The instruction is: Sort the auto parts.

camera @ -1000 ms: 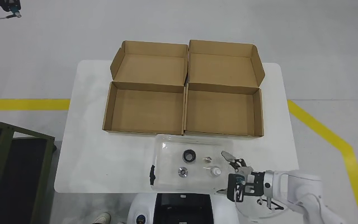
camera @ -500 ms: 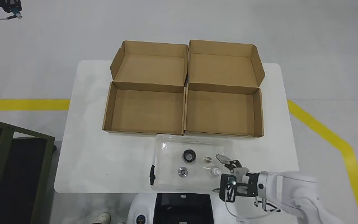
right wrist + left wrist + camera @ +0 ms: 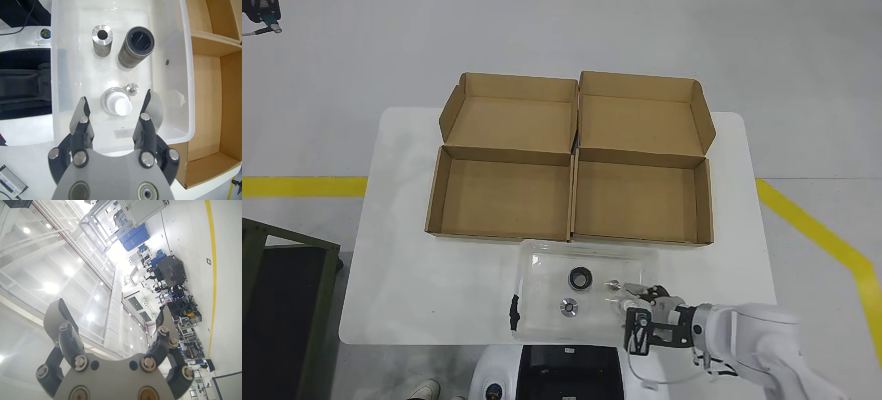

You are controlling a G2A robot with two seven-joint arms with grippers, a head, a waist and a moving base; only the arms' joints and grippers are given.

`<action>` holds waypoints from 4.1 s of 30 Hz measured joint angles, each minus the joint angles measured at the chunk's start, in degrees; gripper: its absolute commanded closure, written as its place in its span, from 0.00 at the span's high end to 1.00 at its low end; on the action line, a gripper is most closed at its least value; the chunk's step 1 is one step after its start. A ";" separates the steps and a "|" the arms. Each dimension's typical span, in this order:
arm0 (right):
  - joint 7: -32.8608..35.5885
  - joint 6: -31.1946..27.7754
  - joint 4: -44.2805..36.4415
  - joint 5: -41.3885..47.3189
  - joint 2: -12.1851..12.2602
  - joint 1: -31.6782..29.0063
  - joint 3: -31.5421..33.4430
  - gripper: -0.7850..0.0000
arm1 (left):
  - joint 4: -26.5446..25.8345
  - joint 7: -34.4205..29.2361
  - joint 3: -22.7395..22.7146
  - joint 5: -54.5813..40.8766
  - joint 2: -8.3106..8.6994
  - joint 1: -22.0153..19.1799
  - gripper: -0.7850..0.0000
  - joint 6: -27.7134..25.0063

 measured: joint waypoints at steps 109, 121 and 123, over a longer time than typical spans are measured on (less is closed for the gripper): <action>-8.02 32.81 29.84 18.37 -7.75 36.78 -21.80 0.00 | 0.00 0.00 0.00 0.00 0.00 0.00 1.00 0.00; -6.89 32.37 33.02 17.28 -8.86 38.66 -23.23 1.00 | 0.00 0.00 0.00 0.00 0.00 0.00 1.00 0.00; -6.50 31.88 32.77 16.57 -8.85 38.68 -23.03 1.00 | 0.00 0.00 0.00 0.00 0.00 0.00 1.00 0.00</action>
